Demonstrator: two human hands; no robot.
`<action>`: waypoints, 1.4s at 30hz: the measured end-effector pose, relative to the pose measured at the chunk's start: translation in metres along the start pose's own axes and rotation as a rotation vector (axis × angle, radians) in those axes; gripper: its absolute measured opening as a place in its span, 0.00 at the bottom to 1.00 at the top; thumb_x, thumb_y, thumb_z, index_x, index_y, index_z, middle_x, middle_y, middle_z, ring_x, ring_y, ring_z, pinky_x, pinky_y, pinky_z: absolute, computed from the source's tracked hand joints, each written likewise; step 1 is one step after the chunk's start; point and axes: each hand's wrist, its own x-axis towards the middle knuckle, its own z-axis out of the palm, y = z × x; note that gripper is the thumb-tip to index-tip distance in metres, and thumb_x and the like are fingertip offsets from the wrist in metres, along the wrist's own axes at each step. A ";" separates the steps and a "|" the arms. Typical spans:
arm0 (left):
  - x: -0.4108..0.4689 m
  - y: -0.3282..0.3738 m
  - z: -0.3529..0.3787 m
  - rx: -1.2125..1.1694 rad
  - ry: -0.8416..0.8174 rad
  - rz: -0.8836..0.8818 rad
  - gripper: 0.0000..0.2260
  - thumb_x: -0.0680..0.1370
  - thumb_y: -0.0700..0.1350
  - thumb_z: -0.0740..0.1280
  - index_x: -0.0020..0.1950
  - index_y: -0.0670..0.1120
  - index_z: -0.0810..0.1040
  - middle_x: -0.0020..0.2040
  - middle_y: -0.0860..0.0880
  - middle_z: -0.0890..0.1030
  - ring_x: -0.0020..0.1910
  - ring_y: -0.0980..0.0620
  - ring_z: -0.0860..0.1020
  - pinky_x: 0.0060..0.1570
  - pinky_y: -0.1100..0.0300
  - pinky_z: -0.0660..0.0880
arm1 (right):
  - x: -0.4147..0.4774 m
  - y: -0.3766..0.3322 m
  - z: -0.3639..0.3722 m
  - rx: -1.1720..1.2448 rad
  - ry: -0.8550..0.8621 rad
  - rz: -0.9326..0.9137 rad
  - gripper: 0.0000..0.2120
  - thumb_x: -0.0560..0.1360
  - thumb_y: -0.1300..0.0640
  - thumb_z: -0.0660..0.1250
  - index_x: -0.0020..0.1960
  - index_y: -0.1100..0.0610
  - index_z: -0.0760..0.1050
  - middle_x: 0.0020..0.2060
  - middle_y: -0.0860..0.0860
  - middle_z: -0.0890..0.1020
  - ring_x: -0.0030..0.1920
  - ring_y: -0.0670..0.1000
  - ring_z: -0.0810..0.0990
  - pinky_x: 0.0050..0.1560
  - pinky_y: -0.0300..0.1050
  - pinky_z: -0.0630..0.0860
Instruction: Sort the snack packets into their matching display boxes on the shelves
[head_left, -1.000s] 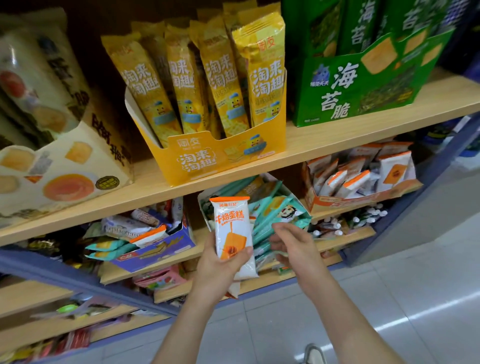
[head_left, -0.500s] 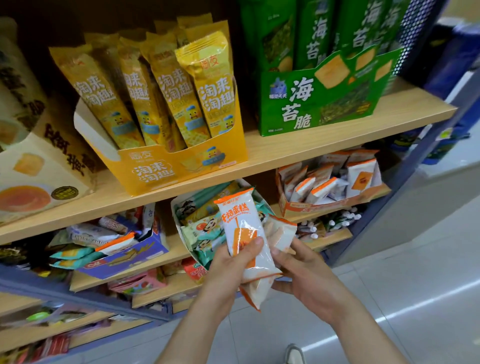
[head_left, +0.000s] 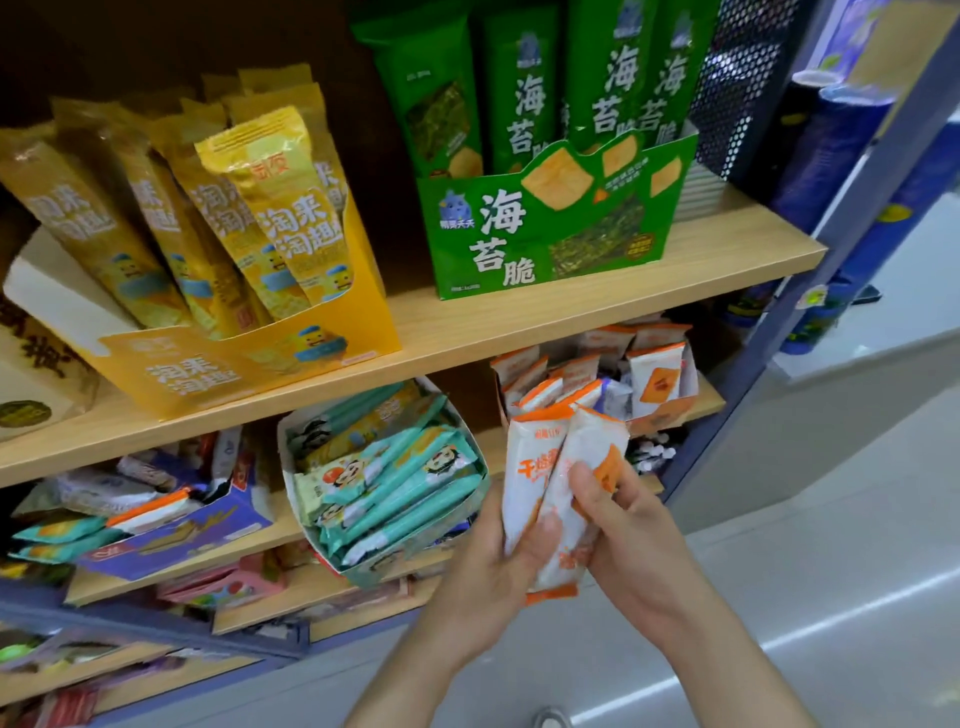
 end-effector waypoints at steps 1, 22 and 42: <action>0.003 -0.001 0.000 0.011 -0.030 -0.016 0.24 0.73 0.53 0.71 0.68 0.53 0.70 0.58 0.60 0.81 0.57 0.59 0.80 0.48 0.64 0.78 | 0.000 -0.001 0.000 0.033 -0.013 0.025 0.22 0.74 0.54 0.69 0.66 0.58 0.74 0.57 0.59 0.83 0.58 0.59 0.82 0.54 0.53 0.82; 0.083 -0.002 0.011 0.633 -0.253 -0.001 0.33 0.71 0.49 0.72 0.71 0.66 0.61 0.68 0.61 0.72 0.67 0.57 0.71 0.65 0.51 0.72 | 0.014 -0.105 -0.078 -0.904 -0.186 -0.059 0.34 0.64 0.61 0.81 0.65 0.41 0.73 0.59 0.40 0.79 0.60 0.45 0.79 0.52 0.44 0.81; 0.178 -0.012 0.037 1.354 0.365 -0.221 0.20 0.78 0.49 0.66 0.70 0.58 0.71 0.62 0.43 0.70 0.64 0.38 0.64 0.65 0.47 0.67 | 0.130 -0.139 -0.129 -1.209 -0.177 -0.351 0.30 0.64 0.60 0.81 0.53 0.37 0.70 0.49 0.36 0.76 0.50 0.42 0.76 0.49 0.32 0.71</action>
